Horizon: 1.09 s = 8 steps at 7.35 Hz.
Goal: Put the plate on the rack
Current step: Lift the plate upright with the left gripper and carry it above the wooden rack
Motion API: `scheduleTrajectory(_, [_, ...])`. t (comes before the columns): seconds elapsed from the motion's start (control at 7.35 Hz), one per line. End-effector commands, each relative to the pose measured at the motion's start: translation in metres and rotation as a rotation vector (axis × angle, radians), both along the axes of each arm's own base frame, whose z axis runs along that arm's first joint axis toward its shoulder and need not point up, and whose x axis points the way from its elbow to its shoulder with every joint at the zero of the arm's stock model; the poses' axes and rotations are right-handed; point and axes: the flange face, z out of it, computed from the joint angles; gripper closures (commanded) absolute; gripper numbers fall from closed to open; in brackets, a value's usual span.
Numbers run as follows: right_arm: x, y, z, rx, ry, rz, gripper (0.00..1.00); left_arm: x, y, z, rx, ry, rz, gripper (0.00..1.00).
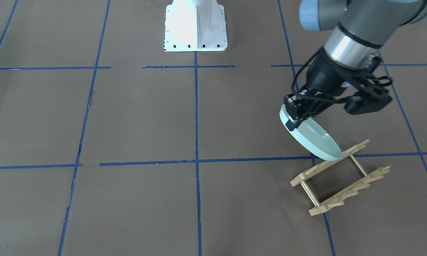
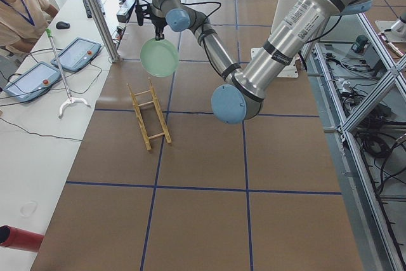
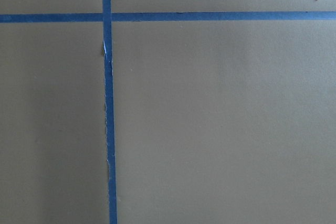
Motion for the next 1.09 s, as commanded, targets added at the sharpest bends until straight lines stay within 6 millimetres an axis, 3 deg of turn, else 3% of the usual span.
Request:
scheduleTrajectory(0.0, [0.001,0.0,0.0,0.0,0.0,0.001,0.0,-0.077,-0.026,0.046,0.097,0.122,0.02,1.0])
scheduleTrajectory(0.14, [0.0,0.0,0.0,0.0,0.0,0.001,0.0,-0.09,-0.044,0.073,0.125,0.157,0.052,1.0])
scheduleTrajectory(0.41, [0.0,0.0,0.0,0.0,0.0,0.0,0.0,-0.094,-0.058,0.11,0.228,0.196,0.066,1.0])
scheduleTrajectory(0.68, [0.0,0.0,0.0,0.0,0.0,0.0,0.0,-0.096,-0.05,0.116,0.33,0.227,0.063,1.0])
scheduleTrajectory(0.95, [0.0,0.0,0.0,0.0,0.0,0.0,0.0,-0.099,-0.051,0.116,0.375,0.243,-0.052,1.0])
